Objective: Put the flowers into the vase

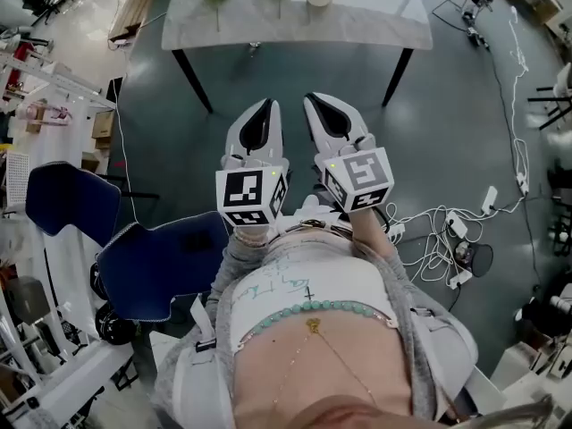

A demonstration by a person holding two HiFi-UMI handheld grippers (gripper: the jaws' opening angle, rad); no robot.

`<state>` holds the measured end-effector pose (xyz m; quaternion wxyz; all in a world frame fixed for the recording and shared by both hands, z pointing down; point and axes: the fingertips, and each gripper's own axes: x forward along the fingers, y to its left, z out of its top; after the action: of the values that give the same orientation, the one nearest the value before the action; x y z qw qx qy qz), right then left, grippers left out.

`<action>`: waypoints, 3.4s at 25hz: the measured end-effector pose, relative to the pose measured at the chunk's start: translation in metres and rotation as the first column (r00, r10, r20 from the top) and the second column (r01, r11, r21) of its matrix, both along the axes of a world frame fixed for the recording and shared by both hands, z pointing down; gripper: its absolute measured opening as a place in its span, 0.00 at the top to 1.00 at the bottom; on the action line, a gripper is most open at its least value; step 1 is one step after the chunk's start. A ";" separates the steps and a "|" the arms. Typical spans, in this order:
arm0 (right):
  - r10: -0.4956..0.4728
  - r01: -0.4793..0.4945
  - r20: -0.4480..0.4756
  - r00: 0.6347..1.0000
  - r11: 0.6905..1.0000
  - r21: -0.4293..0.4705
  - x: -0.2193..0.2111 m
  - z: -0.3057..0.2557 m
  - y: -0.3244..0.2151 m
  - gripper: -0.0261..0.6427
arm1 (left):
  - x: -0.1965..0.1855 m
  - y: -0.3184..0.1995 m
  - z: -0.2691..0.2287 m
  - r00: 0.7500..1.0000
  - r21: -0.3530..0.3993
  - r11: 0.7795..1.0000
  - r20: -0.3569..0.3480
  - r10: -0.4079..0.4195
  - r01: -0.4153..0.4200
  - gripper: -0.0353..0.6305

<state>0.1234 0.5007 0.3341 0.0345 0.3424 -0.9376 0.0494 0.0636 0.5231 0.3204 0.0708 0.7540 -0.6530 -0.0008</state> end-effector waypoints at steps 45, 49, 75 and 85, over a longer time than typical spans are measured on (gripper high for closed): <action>0.101 -0.102 -0.034 0.994 0.994 -0.038 -0.146 0.021 -0.180 0.93 | -0.156 -0.189 0.035 0.978 -0.087 0.977 -0.087 0.189 -0.197 0.94; 0.107 -0.110 -0.060 0.992 0.993 -0.050 -0.151 0.022 -0.193 0.93 | -0.160 -0.202 0.036 0.974 -0.096 0.973 -0.101 0.201 -0.211 0.94; -0.030 0.028 -0.039 0.999 0.998 -0.059 -0.160 0.008 -0.355 0.93 | -0.147 -0.360 0.025 0.987 -0.137 0.978 -0.070 0.147 -0.156 0.94; -0.132 0.129 -0.041 0.990 0.990 -0.057 -0.157 0.011 -0.403 0.93 | -0.145 -0.405 0.029 0.996 -0.152 0.986 -0.065 0.057 -0.066 0.94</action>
<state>-0.0334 0.0978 0.3450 0.0677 0.2803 -0.9553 0.0649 -0.0814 0.1180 0.3492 0.1489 0.7657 -0.6250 0.0291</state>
